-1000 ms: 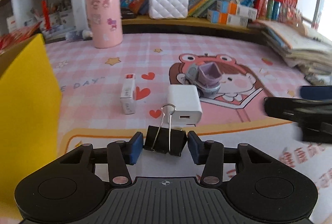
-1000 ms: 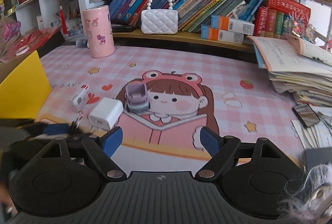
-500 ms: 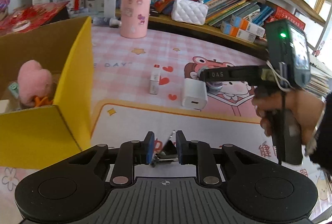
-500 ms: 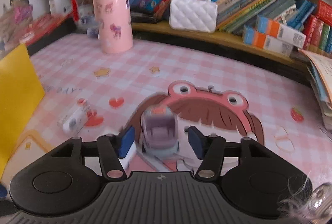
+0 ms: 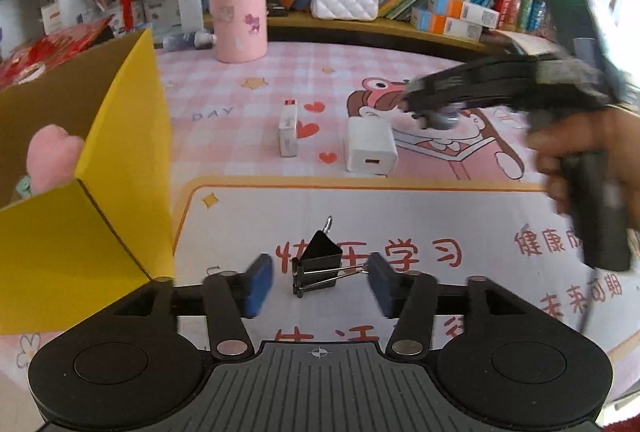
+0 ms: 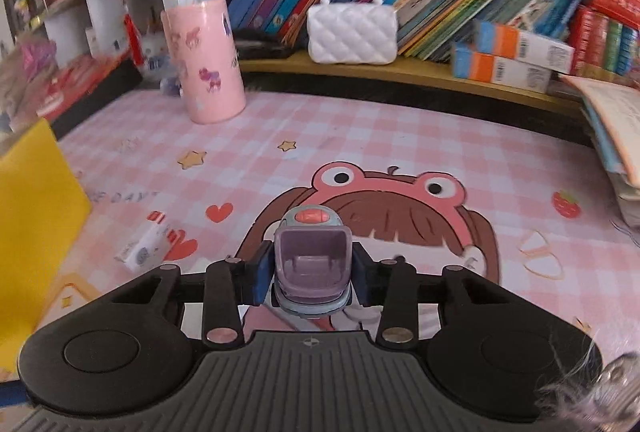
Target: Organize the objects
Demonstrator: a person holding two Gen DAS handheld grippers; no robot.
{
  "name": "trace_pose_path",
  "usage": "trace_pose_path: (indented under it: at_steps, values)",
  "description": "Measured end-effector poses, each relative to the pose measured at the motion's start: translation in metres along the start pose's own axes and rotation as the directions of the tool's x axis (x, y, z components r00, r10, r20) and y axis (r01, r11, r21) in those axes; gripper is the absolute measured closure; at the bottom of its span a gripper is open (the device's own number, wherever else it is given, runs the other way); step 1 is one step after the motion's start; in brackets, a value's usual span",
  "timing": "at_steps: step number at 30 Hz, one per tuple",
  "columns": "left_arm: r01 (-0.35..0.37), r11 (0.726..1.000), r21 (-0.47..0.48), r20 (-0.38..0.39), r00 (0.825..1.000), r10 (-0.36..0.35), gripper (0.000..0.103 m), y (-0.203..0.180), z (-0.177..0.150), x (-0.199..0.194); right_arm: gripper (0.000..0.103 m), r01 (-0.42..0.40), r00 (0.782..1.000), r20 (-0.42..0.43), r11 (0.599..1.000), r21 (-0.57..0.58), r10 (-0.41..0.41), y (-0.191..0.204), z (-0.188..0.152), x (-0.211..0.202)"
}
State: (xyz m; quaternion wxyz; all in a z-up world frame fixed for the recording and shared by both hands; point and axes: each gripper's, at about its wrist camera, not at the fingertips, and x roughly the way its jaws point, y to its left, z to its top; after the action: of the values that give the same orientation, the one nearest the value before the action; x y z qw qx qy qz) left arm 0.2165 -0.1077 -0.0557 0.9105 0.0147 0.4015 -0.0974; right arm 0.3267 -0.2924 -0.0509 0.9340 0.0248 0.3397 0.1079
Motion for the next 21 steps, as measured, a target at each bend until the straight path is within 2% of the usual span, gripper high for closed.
trace_pose_path:
  at_steps: [1, 4, 6, 8, 9, 10, 13, 21]
  values:
    - [-0.001, 1.0, -0.027, -0.003, 1.0, 0.001, 0.035, 0.001, 0.001, 0.001, 0.066, -0.008, 1.0, 0.002, 1.0, -0.002, 0.008, 0.0, -0.004, -0.009]
    - [0.006, 0.995, -0.102, 0.006, 1.0, -0.005, 0.034, 0.004, 0.004, 0.003, 0.066, -0.027, 1.0, -0.003, 1.0, -0.002, 0.027, 0.003, -0.017, -0.033]
    - [-0.006, 0.993, -0.121, 0.009, 1.0, 0.008, 0.038, 0.004, 0.005, 0.006, 0.066, -0.04, 0.999, -0.018, 0.999, 0.005, 0.04, 0.005, -0.027, -0.046]
    - [-0.029, 0.991, -0.131, 0.008, 1.0, 0.03, 0.059, 0.004, 0.004, 0.009, 0.066, -0.049, 0.998, -0.038, 0.999, 0.009, 0.05, 0.009, -0.038, -0.056]
    - [-0.03, 0.989, -0.142, -0.002, 1.0, 0.03, 0.065, 0.005, 0.004, 0.011, 0.066, -0.053, 0.997, -0.047, 0.999, 0.01, 0.054, 0.011, -0.043, -0.061]
    - [-0.028, 0.988, -0.15, -0.01, 1.0, 0.027, 0.076, 0.006, 0.004, 0.014, 0.066, -0.056, 0.997, -0.055, 0.998, 0.012, 0.057, 0.013, -0.048, -0.065]
    - [-0.035, 0.99, -0.138, 0.005, 0.999, 0.036, 0.078, 0.005, 0.002, 0.012, 0.066, -0.072, 0.994, -0.078, 0.997, 0.017, 0.073, 0.02, -0.061, -0.075]
    - [0.02, 0.993, -0.118, 0.085, 0.996, -0.01, 0.078, 0.005, -0.001, -0.021, 0.066, -0.073, 0.993, -0.097, 0.997, 0.014, 0.074, 0.039, -0.08, -0.101]
